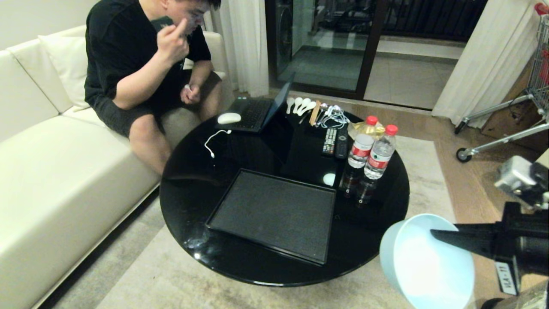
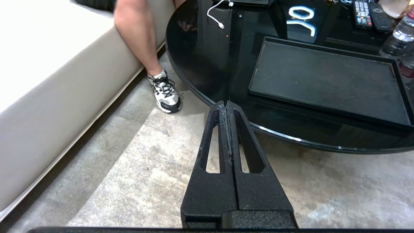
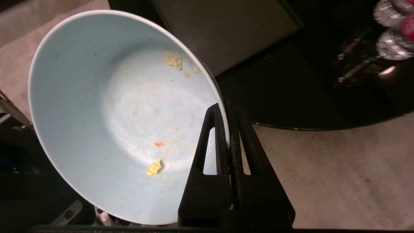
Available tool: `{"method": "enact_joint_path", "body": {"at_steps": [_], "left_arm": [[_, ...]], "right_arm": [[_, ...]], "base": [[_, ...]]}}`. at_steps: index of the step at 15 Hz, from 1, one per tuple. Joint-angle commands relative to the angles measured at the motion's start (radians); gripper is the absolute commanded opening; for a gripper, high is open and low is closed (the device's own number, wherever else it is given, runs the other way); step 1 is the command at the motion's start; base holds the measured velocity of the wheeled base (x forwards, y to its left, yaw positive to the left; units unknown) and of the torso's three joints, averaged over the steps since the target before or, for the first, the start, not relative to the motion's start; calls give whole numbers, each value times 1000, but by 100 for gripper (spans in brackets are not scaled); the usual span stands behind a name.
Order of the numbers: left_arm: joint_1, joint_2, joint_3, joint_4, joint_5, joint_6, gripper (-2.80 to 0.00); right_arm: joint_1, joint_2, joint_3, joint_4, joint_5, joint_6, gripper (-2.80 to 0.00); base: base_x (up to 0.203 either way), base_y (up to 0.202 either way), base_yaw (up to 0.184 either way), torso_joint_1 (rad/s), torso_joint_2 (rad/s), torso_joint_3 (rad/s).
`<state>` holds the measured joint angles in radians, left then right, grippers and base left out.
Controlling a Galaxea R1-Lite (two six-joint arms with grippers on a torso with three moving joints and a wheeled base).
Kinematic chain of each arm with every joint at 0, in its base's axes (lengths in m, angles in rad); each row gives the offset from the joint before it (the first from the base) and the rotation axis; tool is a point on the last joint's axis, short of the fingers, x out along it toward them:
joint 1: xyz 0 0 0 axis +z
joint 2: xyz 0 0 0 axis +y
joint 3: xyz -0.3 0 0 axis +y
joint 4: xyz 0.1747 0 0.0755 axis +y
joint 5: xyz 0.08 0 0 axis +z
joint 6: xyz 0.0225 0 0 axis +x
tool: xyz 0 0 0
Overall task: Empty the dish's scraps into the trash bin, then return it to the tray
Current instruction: Put the bowl back to the table
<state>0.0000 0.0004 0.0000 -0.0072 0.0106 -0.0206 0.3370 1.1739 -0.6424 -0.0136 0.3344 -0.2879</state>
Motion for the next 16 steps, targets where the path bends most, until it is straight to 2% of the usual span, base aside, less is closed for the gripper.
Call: {"method": "enact_joint_path", "body": {"at_steps": [1,6,9,14,16], "left_arm": [[0,0,0,0,0,-1,-280],[0,0,0,0,0,-1,-280],[0,0,0,0,0,-1,-280],[0,0,0,0,0,-1,-280],[0,0,0,0,0,-1,-280]], "right_arm": [[69,174,-53,-7,-32,36,-280],[233,395,-221,-1,-251,344,-280],[301,530,-324,14,-380,516,-280],[355,698,-496,204,-502,711,-280],[385,764,-573,231,-543,786,-280]], "base": [[0,0,0,0,0,0],[0,0,0,0,0,0],[0,0,0,0,0,0],[0,0,0,0,0,0],[0,0,0,0,0,0]]}}
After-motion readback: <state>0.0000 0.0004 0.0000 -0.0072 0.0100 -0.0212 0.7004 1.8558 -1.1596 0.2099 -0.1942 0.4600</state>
